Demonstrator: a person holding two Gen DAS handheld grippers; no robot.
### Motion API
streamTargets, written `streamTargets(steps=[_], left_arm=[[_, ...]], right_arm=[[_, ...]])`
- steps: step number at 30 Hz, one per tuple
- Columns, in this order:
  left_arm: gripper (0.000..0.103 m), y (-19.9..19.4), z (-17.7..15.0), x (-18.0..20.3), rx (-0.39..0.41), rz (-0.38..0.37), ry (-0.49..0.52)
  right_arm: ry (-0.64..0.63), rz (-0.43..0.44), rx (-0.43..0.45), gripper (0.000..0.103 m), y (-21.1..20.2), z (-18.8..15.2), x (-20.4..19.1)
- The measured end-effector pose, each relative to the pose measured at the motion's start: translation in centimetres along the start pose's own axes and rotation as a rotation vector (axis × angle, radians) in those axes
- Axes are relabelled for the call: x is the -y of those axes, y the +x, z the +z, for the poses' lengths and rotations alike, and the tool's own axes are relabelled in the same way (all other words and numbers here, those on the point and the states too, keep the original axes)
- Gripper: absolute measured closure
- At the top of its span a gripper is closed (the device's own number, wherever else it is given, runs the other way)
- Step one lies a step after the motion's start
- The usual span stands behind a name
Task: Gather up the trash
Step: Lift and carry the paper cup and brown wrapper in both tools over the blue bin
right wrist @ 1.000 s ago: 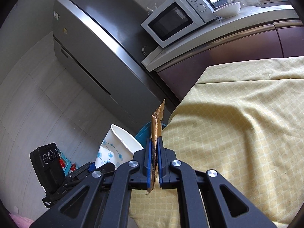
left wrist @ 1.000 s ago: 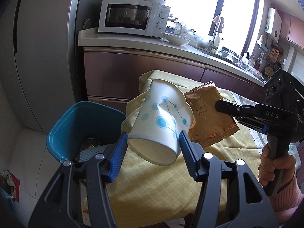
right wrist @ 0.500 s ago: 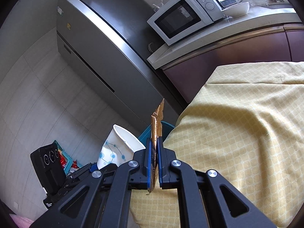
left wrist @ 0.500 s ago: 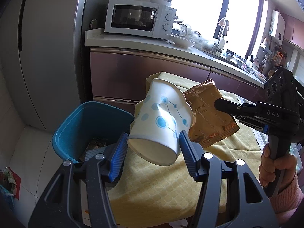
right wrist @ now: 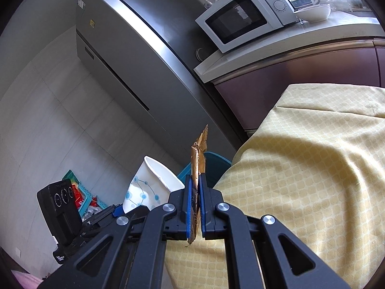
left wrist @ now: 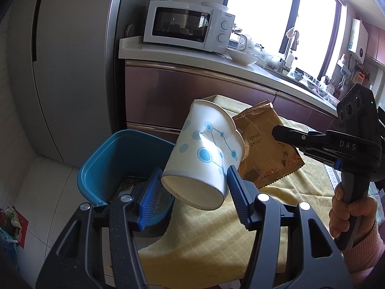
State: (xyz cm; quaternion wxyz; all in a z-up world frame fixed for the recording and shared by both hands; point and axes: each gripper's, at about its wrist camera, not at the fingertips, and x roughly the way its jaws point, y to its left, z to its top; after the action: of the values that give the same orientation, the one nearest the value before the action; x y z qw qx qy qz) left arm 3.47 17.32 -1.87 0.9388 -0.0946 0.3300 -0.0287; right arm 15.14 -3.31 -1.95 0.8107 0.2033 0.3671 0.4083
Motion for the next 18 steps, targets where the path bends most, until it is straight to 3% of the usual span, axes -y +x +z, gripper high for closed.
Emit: streamTargets(steps=[18], left_arm=[[0.048, 0.3, 0.9, -5.2, 0.011, 0.081, -0.072]], right_arm=[[-0.038, 0.021, -0.052, 0.098, 4.0, 1.4, -1.6]])
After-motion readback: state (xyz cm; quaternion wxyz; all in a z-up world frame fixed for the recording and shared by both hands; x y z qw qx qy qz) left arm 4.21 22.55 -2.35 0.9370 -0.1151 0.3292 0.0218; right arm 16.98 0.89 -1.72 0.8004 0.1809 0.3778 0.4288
